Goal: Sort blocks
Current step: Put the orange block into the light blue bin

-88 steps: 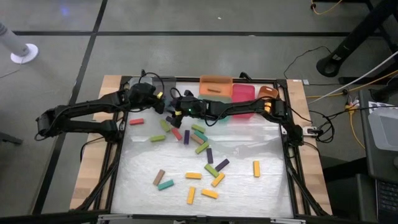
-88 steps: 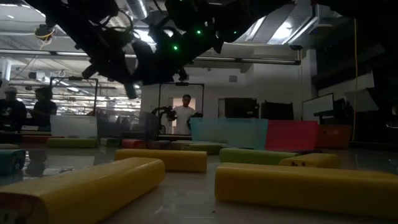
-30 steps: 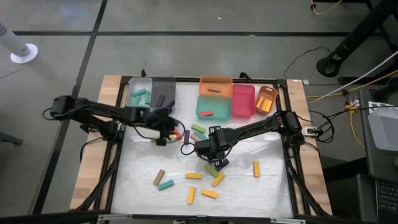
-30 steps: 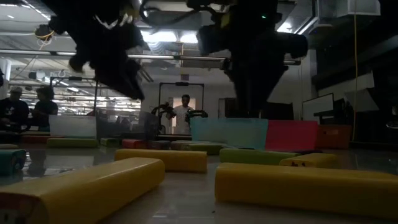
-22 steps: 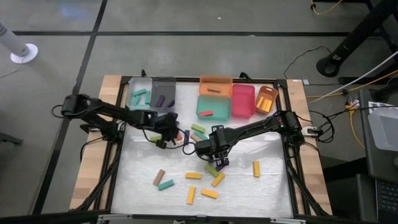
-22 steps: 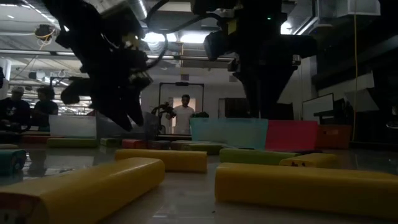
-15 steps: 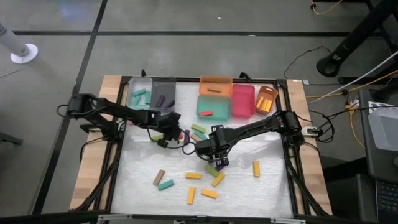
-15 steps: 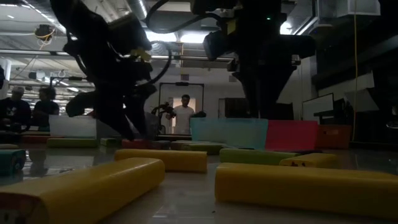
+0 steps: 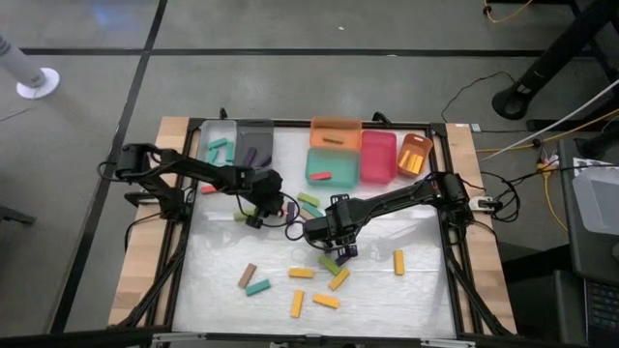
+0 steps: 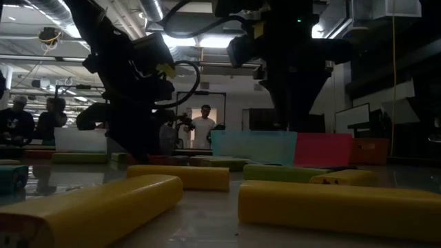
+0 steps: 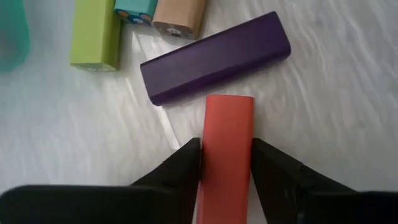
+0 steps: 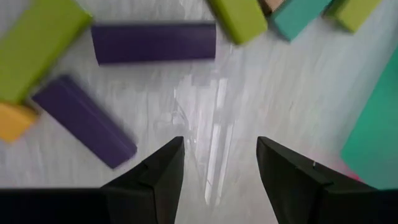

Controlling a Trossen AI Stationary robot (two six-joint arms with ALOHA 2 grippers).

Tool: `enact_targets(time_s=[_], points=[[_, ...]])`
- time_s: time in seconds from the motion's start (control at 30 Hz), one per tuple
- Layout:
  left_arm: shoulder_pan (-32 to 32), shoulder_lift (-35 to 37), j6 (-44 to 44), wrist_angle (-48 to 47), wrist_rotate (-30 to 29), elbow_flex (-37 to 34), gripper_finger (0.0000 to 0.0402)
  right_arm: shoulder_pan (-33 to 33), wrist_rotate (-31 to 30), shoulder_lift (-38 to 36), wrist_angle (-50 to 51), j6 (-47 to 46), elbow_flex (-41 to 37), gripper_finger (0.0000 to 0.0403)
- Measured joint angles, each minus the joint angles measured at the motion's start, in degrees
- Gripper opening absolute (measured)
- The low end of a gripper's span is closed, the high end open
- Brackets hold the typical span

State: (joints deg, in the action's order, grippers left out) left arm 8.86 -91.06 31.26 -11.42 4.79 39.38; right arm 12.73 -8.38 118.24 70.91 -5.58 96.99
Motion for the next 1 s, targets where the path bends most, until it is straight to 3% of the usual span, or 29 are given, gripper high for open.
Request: enact_targets(time_s=[0.1,0.3,0.47,0.73,1.0], points=[[-0.5,0.4,-3.2,-0.2,-0.8,0.4,0.0083,0.0,-0.1,0.0,2.7,0.0,0.0,0.0198],[-1.0,2.1,-11.5,0.1,-1.4,2.9,0.0083,0.0,-3.9,-1.0,7.6,1.0,0.0,0.0198],[-0.8,2.5,-12.7,2.0,-1.1,6.8,0.0083,0.0,-7.0,-2.4,9.5,0.3,0.0,0.0198],[1.0,1.6,-9.0,26.0,-0.9,7.7,0.0085,0.0,-7.7,-4.3,11.8,-4.6,-1.8,0.0198],[6.1,-8.1,-6.5,48.9,-1.1,7.7,0.0104,0.1,-9.7,-5.0,11.2,-8.7,-3.1,0.0198]])
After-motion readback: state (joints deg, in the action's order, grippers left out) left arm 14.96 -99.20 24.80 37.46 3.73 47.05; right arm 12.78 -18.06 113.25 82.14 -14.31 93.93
